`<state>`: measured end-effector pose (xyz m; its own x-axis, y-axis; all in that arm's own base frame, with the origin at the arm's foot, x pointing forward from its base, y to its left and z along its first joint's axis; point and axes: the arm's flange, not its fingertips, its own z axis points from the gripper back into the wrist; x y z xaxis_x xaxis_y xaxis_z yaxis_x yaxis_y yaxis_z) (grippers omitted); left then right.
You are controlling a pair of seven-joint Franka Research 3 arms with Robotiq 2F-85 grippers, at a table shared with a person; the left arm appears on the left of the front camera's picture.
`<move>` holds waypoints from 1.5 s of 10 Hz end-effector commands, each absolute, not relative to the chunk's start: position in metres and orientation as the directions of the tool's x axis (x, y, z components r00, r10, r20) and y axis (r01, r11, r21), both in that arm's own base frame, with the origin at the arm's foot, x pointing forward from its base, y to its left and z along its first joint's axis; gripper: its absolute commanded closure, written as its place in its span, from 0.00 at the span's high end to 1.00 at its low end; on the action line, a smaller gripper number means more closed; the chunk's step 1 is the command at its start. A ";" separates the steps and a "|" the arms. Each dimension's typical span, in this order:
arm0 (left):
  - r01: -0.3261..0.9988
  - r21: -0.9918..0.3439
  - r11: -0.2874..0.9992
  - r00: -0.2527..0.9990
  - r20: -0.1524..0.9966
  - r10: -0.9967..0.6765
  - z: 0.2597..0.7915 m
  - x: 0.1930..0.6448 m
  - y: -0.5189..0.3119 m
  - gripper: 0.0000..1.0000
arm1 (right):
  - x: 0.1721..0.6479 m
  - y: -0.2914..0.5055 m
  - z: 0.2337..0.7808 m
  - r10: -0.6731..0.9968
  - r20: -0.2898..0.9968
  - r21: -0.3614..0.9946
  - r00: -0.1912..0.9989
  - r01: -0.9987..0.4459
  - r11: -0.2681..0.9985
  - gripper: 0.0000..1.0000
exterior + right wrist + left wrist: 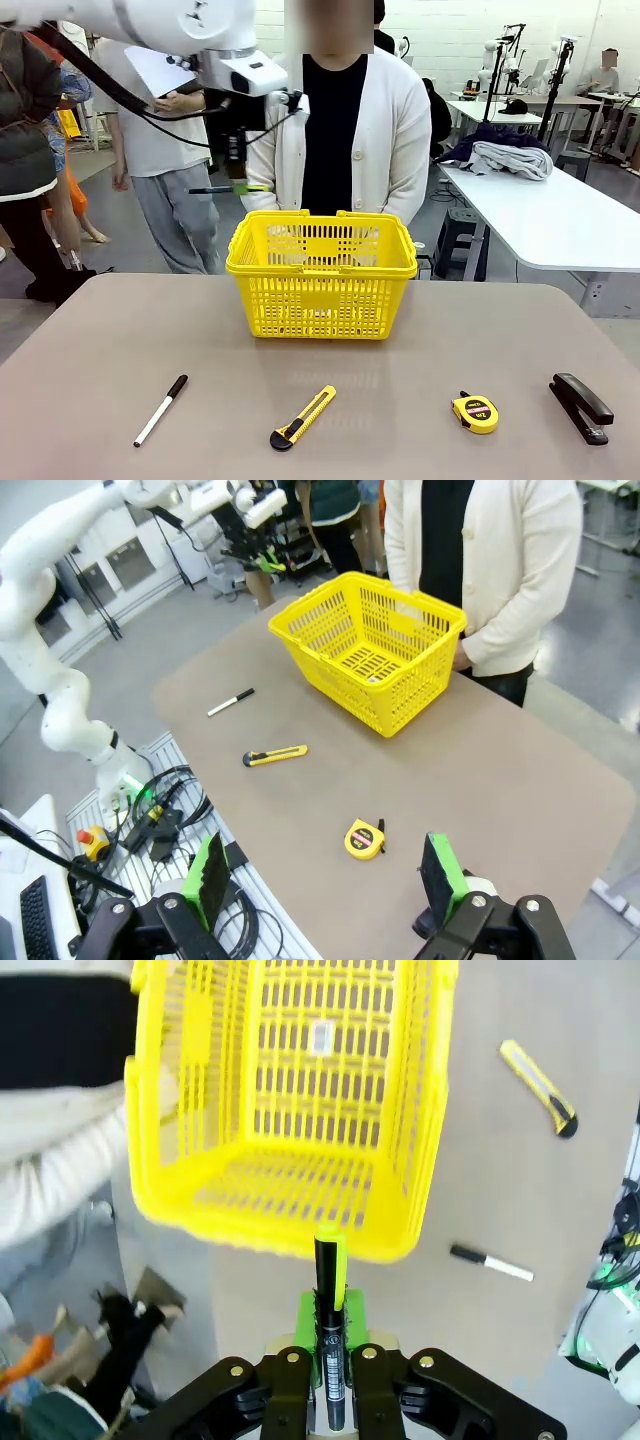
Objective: Place the items the person wants into the basket.
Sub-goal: Pick up the item the person points to and place it in the Market Basket.
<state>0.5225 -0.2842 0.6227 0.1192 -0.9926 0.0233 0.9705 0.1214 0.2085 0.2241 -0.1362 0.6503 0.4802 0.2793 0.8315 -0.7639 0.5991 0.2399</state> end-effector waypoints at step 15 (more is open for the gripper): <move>0.990 0.133 -0.042 -0.060 0.135 -0.989 0.542 0.572 -0.348 0.12 | 0.226 -0.136 0.651 0.274 0.844 0.237 0.461 -0.779 0.580 1.00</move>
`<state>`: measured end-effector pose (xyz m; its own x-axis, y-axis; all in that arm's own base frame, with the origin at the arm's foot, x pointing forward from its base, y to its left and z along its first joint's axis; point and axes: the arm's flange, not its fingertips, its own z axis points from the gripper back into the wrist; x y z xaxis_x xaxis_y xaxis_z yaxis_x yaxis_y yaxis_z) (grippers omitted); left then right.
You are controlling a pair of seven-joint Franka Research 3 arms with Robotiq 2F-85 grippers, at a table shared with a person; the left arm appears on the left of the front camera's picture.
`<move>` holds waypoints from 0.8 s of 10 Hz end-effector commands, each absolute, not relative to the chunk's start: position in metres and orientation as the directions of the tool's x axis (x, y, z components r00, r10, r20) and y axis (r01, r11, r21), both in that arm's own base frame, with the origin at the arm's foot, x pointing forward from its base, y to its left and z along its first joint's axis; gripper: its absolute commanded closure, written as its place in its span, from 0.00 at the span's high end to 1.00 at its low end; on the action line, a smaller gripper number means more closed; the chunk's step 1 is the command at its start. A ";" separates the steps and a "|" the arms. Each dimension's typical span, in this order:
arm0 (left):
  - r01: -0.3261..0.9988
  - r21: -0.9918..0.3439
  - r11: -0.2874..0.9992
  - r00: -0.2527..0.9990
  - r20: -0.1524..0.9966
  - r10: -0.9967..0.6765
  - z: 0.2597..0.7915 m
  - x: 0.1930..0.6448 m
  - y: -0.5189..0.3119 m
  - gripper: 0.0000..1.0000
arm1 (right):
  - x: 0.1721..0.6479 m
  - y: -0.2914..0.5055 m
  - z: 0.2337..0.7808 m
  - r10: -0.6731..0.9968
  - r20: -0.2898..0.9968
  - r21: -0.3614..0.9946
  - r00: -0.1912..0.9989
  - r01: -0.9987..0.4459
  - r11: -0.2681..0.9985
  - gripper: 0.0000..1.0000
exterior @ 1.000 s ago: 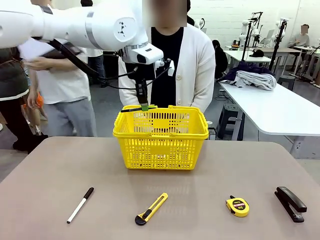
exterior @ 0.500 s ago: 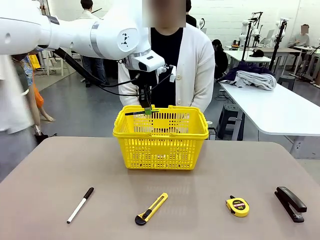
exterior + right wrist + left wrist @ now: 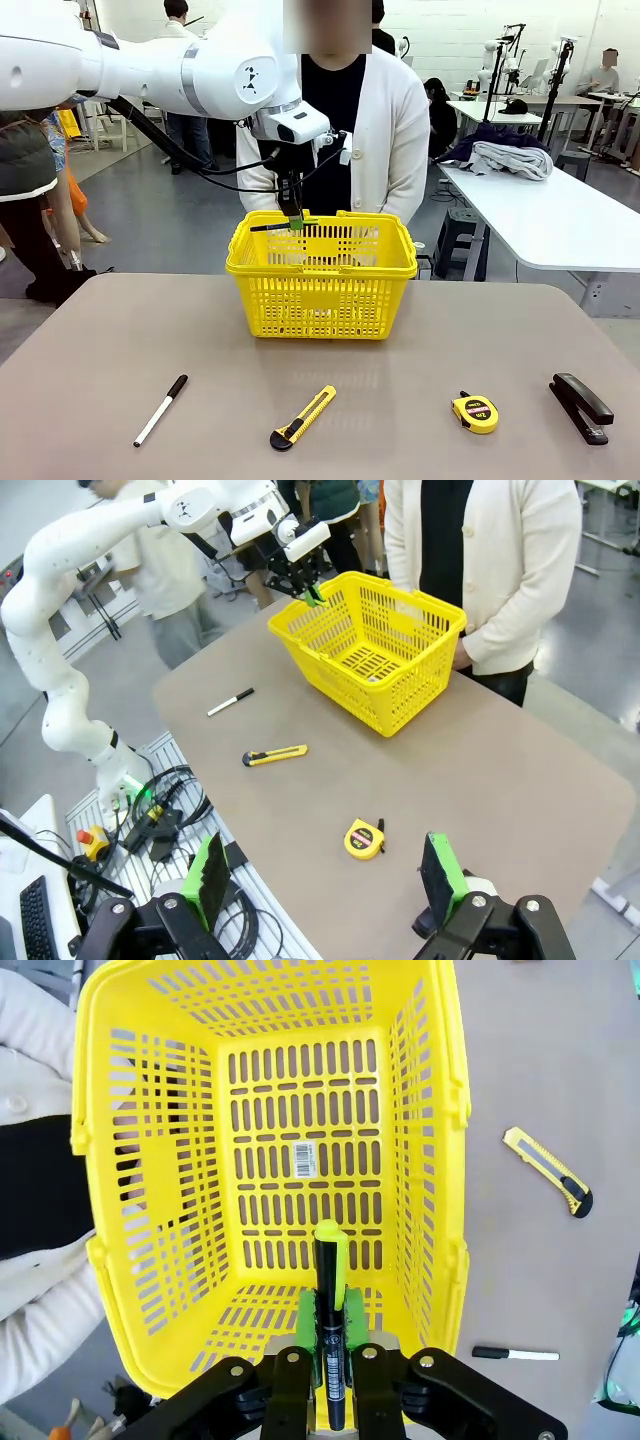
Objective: Place the items the person wants into the basket.
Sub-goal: Pick up the item the person points to and place it in the Market Basket.
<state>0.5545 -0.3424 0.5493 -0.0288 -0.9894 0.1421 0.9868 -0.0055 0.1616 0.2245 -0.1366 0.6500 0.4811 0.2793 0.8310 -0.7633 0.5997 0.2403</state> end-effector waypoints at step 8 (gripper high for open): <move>0.994 -0.090 -0.070 -0.069 0.015 -0.998 0.435 0.656 -0.392 0.12 | 0.226 -0.136 0.651 0.274 0.844 0.237 0.461 -0.779 0.580 1.00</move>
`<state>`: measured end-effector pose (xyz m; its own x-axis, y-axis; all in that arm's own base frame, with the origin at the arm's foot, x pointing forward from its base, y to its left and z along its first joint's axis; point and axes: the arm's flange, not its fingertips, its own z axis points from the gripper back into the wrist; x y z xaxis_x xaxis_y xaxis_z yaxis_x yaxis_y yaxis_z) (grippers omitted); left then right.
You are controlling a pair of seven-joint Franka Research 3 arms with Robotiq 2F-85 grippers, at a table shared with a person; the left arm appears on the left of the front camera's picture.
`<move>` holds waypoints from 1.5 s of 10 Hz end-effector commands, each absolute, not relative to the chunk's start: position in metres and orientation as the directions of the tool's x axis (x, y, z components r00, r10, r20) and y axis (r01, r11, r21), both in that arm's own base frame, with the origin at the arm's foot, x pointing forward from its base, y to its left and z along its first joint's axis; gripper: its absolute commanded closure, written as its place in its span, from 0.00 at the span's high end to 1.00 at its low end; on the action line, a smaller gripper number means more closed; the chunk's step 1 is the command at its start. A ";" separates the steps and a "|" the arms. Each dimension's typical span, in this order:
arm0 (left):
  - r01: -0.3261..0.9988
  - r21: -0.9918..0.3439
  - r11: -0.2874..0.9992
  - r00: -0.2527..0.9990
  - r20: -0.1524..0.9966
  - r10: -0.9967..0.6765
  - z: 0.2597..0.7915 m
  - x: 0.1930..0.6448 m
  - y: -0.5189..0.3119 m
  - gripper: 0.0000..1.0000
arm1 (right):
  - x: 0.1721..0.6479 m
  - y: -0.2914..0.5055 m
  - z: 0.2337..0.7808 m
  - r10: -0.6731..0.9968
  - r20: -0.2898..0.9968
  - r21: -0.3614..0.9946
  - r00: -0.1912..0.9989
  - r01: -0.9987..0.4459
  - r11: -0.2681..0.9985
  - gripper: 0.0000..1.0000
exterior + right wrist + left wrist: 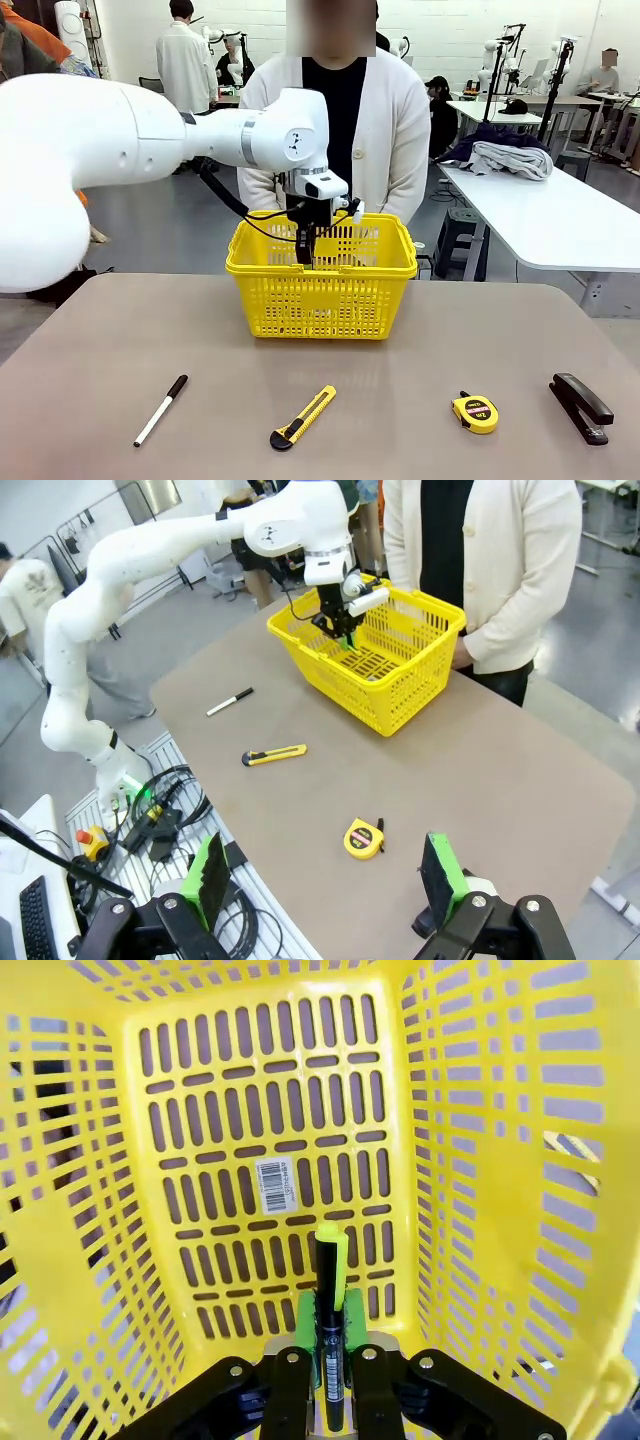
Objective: Place the items the person wants into the basket.
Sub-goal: Pick up the item the person points to and place it in the Market Basket.
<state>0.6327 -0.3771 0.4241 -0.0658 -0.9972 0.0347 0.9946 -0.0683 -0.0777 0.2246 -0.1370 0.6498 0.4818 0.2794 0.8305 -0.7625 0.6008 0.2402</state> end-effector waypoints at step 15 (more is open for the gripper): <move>0.978 -0.173 -0.115 -0.118 -0.012 -0.993 0.398 0.655 -0.409 1.00 | 0.226 -0.136 0.651 0.274 0.844 0.237 0.461 -0.779 0.580 1.00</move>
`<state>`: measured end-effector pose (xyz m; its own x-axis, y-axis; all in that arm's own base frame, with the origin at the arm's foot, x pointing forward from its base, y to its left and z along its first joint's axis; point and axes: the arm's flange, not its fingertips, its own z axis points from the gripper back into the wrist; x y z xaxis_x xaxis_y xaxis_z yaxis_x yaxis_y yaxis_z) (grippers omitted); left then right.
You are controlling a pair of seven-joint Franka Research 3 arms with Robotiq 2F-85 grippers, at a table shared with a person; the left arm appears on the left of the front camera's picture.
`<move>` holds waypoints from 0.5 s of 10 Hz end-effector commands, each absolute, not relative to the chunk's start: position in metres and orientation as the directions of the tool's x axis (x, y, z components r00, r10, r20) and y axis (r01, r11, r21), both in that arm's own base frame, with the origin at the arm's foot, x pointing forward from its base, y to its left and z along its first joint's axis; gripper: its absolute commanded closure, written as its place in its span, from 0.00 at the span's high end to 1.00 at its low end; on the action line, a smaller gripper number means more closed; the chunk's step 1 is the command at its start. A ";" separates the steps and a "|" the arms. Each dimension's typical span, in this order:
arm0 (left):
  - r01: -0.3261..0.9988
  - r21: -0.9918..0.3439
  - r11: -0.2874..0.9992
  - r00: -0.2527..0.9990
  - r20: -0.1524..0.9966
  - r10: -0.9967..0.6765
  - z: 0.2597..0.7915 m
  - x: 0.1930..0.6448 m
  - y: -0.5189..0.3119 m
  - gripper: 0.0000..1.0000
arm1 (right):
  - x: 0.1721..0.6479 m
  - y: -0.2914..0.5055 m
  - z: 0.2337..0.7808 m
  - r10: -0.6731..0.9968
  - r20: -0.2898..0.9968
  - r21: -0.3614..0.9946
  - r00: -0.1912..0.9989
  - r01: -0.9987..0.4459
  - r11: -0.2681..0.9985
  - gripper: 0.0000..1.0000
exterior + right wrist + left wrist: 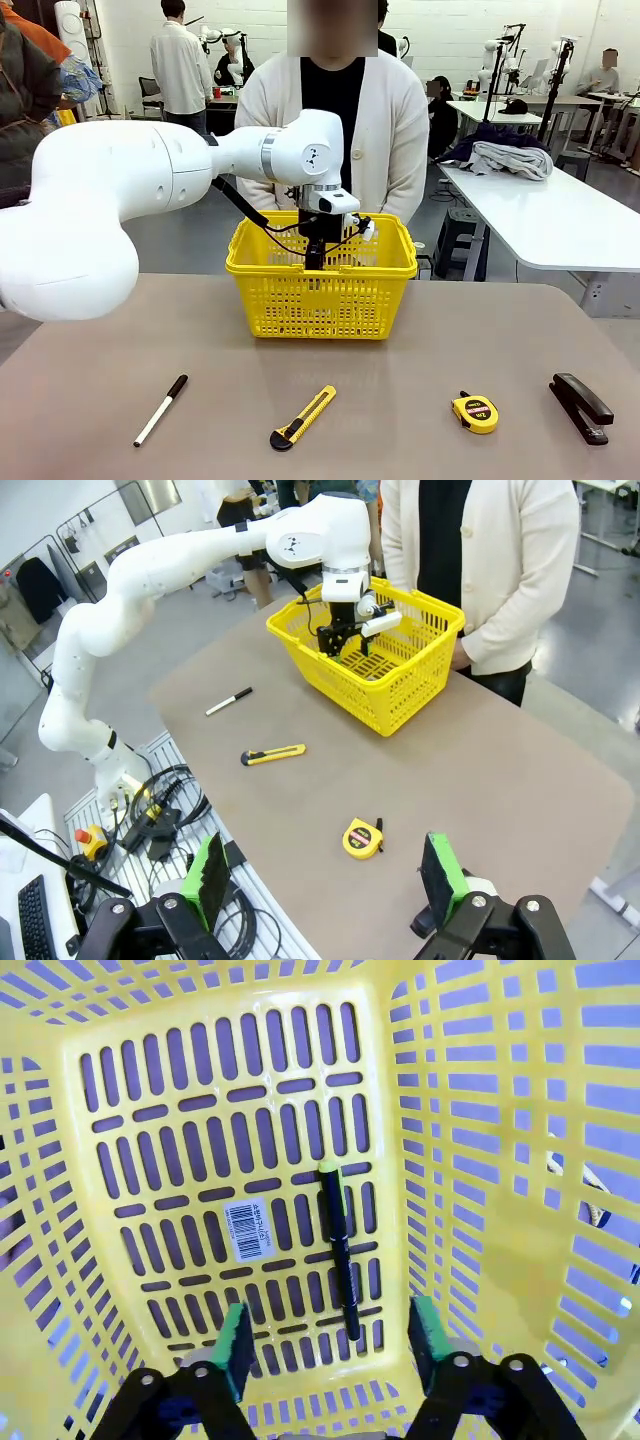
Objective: Place the items the person wants into the basket.
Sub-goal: Pick up the item the person points to and place it in the Market Basket.
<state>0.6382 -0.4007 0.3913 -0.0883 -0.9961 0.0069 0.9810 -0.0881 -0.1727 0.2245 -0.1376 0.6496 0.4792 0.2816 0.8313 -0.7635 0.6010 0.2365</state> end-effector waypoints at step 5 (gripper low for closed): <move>0.983 -0.128 -0.131 -0.132 -0.002 -0.991 0.418 0.647 -0.404 1.00 | 0.226 -0.136 0.651 0.274 0.844 0.237 0.461 -0.779 0.580 1.00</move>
